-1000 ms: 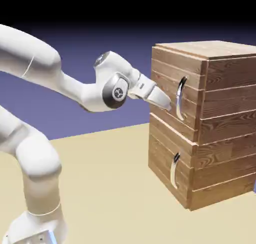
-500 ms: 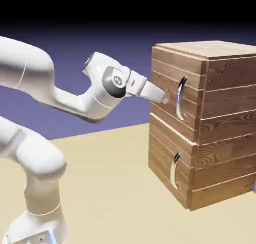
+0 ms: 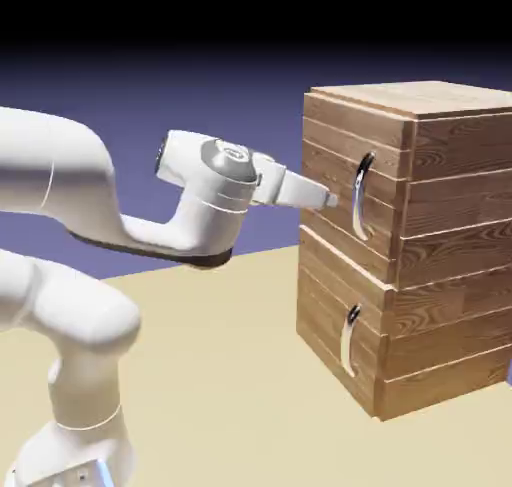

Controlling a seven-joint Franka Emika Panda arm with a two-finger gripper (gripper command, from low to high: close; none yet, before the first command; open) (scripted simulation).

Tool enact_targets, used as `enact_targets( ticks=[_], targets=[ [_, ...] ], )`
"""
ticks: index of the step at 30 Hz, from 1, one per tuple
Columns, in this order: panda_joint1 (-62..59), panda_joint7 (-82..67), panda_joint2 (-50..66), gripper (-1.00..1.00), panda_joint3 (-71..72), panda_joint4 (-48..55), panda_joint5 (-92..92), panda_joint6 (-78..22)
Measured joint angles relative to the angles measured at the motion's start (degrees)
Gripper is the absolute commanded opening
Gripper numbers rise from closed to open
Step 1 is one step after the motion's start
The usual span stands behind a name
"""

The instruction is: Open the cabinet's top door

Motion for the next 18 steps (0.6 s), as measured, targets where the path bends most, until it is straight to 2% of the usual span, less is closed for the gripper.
enact_targets(
  ticks=[18],
  targets=[
    [12.51,32.50,-8.88,0.00,-15.33,1.50,-44.85,-5.06]
  ],
)
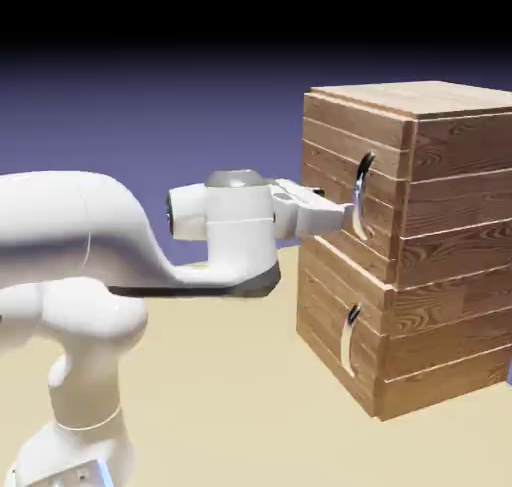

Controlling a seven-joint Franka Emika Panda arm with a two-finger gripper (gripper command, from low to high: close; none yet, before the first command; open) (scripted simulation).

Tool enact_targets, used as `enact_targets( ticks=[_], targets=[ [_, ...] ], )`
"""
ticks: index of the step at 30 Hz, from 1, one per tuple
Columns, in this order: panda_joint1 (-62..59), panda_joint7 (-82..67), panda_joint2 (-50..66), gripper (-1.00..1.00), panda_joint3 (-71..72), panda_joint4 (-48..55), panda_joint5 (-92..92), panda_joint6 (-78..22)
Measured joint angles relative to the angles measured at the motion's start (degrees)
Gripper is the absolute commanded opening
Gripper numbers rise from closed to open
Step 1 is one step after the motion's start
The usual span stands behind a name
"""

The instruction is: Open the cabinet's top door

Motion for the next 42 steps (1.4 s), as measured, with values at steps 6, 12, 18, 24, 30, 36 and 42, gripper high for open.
enact_targets(
  ticks=[6,12,18,24,30,36,42],
  targets=[
    [8.99,3.28,3.66,0.00,-5.18,5.87,-4.38,-2.84],
    [4.75,7.61,7.54,-1.00,-0.32,3.79,-2.95,-5.80],
    [-6.23,7.41,7.50,-1.00,12.13,-4.45,7.80,-12.47],
    [-14.94,7.61,6.70,-1.00,24.58,-9.82,18.54,-16.43],
    [-22.16,7.51,5.18,-1.00,37.04,-13.41,30.03,-18.68],
    [-30.00,7.61,3.73,-1.00,49.49,-15.19,40.63,-17.70],
    [-31.18,3.70,0.51,-1.00,59.54,-17.29,54.99,-22.09]
  ],
)
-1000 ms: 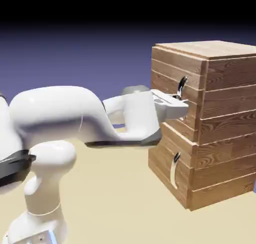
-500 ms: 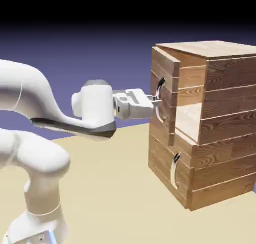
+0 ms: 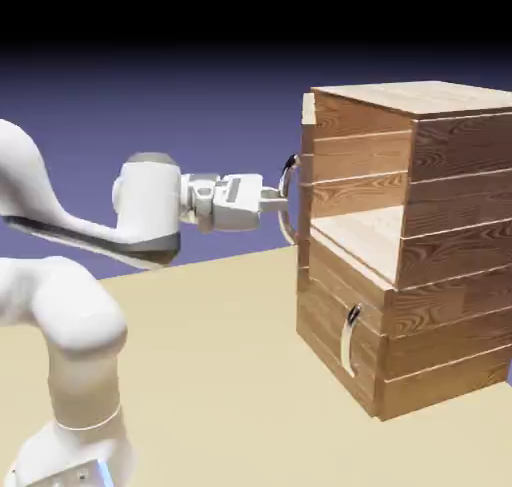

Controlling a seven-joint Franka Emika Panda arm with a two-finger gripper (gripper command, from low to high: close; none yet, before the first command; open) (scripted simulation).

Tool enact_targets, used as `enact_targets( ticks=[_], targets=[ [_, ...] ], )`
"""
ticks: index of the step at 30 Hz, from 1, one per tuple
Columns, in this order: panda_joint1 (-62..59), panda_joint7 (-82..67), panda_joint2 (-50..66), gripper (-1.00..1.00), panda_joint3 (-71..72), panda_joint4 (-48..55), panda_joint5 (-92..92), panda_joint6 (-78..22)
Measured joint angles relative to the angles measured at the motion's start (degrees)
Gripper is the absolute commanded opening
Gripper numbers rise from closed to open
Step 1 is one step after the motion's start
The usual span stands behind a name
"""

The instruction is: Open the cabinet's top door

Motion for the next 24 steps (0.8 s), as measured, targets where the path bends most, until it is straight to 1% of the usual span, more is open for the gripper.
enact_targets(
  ticks=[6,12,18,24],
  targets=[
    [2.95,-4.02,-1.07,-1.00,9.60,-0.43,14.98,-8.79],
    [5.56,-5.55,2.18,-1.00,20.89,2.51,29.96,-20.41],
    [4.00,-4.56,10.09,-1.00,33.34,10.17,43.51,-34.10],
    [-3.43,-2.07,19.87,-1.00,45.79,21.54,53.22,-48.06]
  ],
)
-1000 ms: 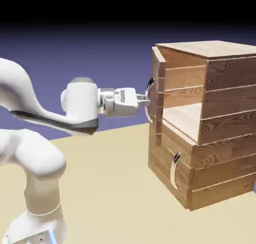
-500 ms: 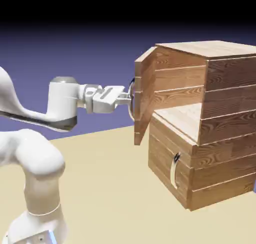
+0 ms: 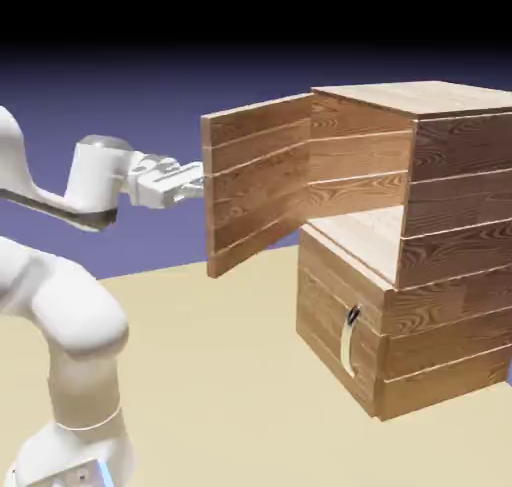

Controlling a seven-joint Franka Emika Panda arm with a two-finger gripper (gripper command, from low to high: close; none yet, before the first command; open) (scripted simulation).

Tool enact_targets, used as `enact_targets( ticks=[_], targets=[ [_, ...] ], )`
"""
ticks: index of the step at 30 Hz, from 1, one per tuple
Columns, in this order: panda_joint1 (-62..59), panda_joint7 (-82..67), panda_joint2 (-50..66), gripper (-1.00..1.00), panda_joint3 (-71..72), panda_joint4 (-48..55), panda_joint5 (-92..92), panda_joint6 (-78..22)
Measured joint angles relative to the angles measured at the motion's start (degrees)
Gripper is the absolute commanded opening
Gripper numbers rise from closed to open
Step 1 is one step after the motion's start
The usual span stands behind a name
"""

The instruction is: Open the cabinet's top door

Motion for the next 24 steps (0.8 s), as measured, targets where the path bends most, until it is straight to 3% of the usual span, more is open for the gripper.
enact_targets(
  ticks=[14,23,24],
  targets=[
    [-28.22,-0.18,4.81,-1.00,26.30,21.04,12.86,-16.06],
    [-46.91,-2.61,1.34,-1.00,40.08,35.28,19.06,-25.18],
    [-48.84,-3.07,0.60,1.00,41.26,36.93,19.73,-26.15]
  ],
)
